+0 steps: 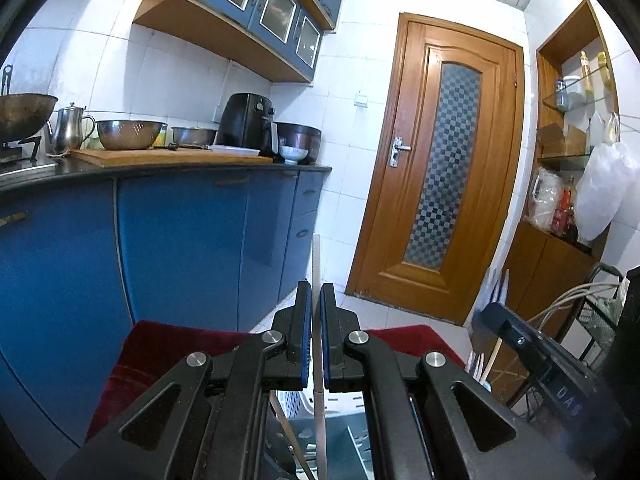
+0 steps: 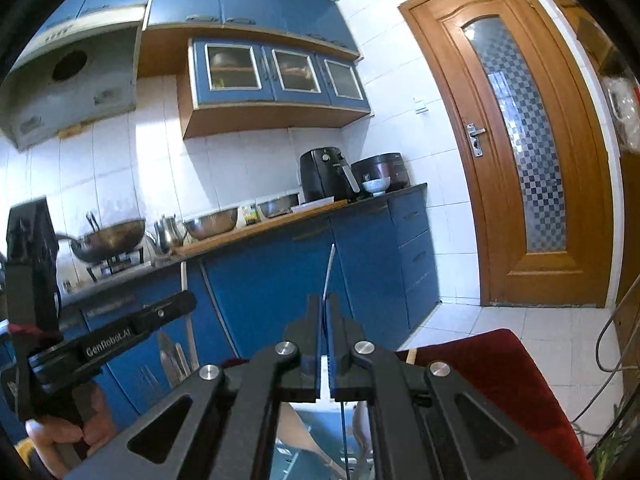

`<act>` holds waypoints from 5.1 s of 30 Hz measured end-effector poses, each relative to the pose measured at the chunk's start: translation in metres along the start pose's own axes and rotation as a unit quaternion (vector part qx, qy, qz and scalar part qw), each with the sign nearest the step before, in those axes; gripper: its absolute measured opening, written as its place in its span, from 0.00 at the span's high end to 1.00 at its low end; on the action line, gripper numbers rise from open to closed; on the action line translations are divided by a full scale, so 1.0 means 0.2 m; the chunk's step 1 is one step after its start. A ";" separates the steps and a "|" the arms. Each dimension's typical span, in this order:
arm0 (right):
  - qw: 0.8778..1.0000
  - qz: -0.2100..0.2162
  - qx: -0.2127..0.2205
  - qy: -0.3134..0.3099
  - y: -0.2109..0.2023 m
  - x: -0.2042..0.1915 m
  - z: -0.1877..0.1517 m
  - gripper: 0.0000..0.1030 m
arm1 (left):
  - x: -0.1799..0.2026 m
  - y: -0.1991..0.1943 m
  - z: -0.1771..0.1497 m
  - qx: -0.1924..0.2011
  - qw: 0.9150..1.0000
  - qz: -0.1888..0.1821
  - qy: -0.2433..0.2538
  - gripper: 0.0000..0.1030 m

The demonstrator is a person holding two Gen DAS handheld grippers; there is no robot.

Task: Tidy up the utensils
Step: 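Lift the chopstick with the left tool while the right tool carries the fork to the holder, then lower the chopstick into the holder with the left tool while the right tool releases the fork inside, then withdraw both open tools from the holder over the remaining utensils, then close the right tool on a silver fork lying by the holder, then grasp a wooden chopstick with the left tool while the right tool lifts the fork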

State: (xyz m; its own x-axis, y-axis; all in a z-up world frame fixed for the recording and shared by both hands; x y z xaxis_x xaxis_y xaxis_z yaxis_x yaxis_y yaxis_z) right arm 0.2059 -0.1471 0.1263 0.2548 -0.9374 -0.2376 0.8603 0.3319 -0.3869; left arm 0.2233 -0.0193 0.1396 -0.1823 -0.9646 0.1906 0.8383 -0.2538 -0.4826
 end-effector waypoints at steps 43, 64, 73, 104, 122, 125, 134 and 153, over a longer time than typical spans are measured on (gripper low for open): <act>0.998 0.021 -0.063 0.019 -0.23 -0.09 -0.10 0.83 | 0.13 -0.25 -0.20 -0.063 0.998 0.008 0.012 0.83; 0.986 -0.008 -0.160 0.049 -0.35 -0.08 -0.39 0.83 | 0.08 -0.39 -0.51 -0.135 0.991 0.008 -0.009 0.83; 0.974 -0.030 -0.217 0.057 -0.28 -0.01 -0.56 0.79 | 0.07 -0.32 -0.65 -0.179 0.984 0.016 -0.005 0.83; 0.940 -0.030 -0.329 0.085 0.03 0.13 -0.72 0.69 | 0.02 -0.12 -0.84 -0.241 0.970 0.034 -0.017 0.83; 0.952 -0.036 -0.293 0.077 -0.13 0.12 -0.68 0.96 | 0.07 -0.13 -0.85 -0.250 0.968 0.022 -0.010 0.83; 0.956 -0.041 -0.282 0.072 -0.20 0.13 -0.66 0.96 | 0.11 -0.13 -0.85 -0.255 0.967 0.014 -0.005 0.83; 0.965 -0.065 -0.251 0.047 -0.38 0.12 -0.59 0.97 | 0.26 -0.12 -0.87 -0.282 0.959 -0.020 0.011 0.83; 0.970 -0.090 -0.221 0.055 -0.52 0.21 -0.58 0.97 | 0.54 0.05 -0.95 -0.349 0.934 -0.048 0.054 0.83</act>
State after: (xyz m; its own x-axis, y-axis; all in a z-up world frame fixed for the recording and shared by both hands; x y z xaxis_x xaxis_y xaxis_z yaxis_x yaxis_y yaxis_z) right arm 0.0762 -0.2091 0.0528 0.0490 -0.9755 -0.2143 0.6071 0.1994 -0.7692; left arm 0.1135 -0.1403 -0.0075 -0.3226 -0.9267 0.1928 0.2831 -0.2888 -0.9146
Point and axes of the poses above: each gripper's, at about its wrist camera, not at the fingertips, and y roughly the way its jaws point, x to its right, z to its top, the point moved 1 cm from there along y, roughly the way its jaws point, and after that the axes turned 13 degrees about -x, right-handed, at the moved point
